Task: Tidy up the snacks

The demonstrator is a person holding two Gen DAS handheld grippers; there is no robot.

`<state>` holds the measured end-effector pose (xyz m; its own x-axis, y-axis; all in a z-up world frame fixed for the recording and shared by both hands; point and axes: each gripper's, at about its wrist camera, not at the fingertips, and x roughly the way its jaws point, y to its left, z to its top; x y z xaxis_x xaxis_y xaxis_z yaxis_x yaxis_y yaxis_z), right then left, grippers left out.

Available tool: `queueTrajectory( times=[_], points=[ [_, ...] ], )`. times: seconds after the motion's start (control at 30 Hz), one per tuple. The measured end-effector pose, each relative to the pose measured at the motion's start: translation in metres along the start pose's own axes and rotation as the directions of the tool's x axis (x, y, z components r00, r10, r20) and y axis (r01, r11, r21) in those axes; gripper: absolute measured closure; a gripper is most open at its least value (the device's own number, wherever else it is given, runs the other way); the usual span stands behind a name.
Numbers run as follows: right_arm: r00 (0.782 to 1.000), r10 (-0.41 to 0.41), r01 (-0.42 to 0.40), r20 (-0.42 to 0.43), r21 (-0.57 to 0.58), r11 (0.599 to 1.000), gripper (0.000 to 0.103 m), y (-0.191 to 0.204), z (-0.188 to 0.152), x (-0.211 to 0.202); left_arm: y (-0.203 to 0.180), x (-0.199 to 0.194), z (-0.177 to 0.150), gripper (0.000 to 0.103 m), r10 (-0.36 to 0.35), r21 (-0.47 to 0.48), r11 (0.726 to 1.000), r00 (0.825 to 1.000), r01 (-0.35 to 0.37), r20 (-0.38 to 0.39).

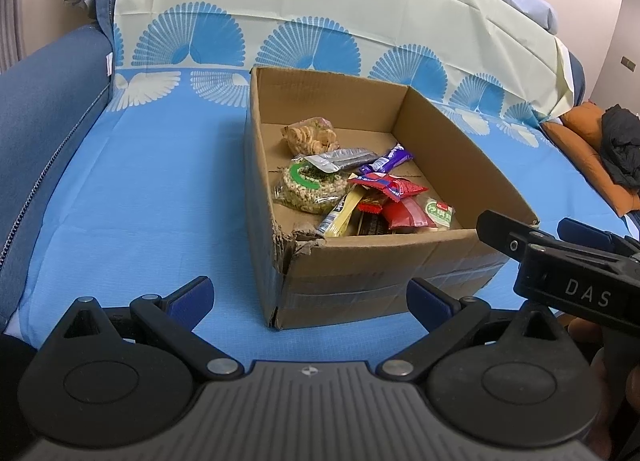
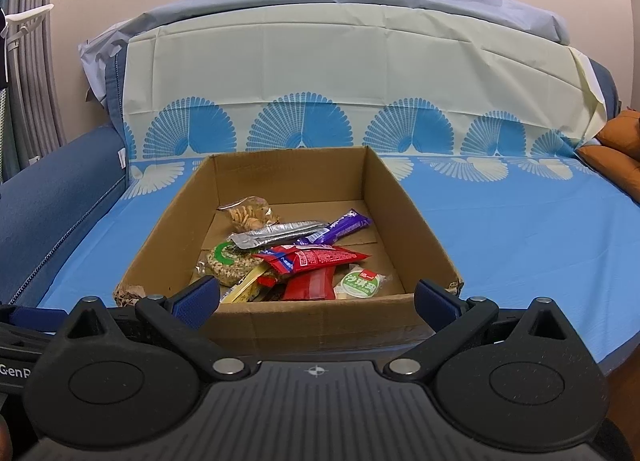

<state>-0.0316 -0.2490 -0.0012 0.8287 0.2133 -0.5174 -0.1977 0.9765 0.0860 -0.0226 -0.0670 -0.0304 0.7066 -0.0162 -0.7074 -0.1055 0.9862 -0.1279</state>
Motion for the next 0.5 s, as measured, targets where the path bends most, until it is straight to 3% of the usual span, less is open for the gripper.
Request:
queueTrajectory(
  times=[0.5],
  points=[
    [1.0,0.001,-0.001,-0.001,0.001,1.0,0.001,-0.0002,0.0002,0.0002,0.0004,0.0009,0.0011,0.001,0.001,0.001,1.0,1.0,-0.001,-0.002]
  ],
)
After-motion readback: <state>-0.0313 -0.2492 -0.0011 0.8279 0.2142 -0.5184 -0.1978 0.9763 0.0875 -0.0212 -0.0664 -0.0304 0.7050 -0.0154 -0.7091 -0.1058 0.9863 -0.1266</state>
